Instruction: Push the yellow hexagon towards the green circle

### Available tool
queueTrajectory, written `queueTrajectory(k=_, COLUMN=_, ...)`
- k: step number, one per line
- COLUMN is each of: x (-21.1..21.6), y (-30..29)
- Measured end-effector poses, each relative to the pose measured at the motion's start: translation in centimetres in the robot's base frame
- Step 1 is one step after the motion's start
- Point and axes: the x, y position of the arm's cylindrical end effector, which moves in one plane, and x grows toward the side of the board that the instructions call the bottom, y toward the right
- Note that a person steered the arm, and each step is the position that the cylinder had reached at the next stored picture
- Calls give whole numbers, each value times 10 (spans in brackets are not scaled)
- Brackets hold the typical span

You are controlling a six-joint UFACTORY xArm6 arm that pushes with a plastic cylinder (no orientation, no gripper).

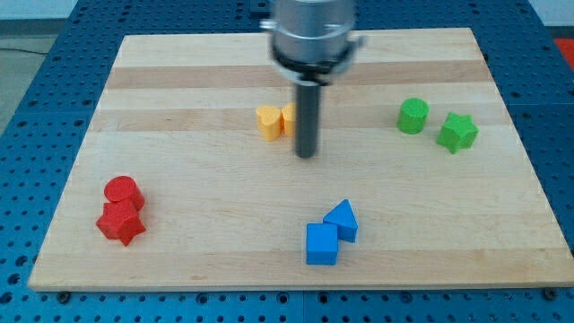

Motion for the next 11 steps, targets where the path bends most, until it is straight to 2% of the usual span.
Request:
queueTrajectory(k=1, x=-26, y=-69)
queueTrajectory(k=2, x=-27, y=-66)
queueTrajectory(k=6, x=-19, y=15)
queueTrajectory(k=8, x=-64, y=22)
queueTrajectory(k=9, x=-69, y=33)
queueTrajectory(k=10, x=-128, y=-4)
queueTrajectory(k=11, x=-113, y=60)
